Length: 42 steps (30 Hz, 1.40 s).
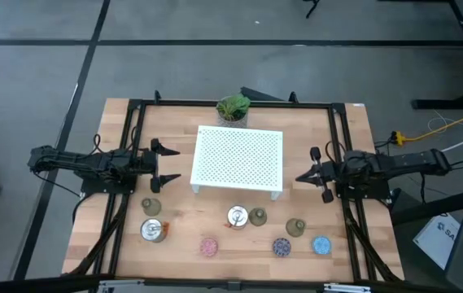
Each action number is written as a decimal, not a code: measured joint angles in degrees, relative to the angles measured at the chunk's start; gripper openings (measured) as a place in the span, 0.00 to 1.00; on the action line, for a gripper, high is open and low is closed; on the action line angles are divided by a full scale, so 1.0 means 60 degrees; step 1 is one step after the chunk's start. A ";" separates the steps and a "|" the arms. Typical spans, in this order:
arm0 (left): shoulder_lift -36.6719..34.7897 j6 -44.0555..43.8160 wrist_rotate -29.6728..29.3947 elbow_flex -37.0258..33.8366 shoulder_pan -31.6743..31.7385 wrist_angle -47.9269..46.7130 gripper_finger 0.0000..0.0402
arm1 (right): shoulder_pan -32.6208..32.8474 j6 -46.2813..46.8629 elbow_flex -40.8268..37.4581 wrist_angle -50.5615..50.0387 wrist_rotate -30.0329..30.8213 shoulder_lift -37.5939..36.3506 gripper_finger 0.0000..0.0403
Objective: Stock candles and vases on shelf
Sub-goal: Put the right transparent vase on the shelf
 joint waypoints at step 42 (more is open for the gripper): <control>0.0002 0.0000 0.0003 0.0001 -0.0004 0.0000 1.00 | 0.5349 0.0680 0.5122 -0.1330 -0.0236 0.8382 0.02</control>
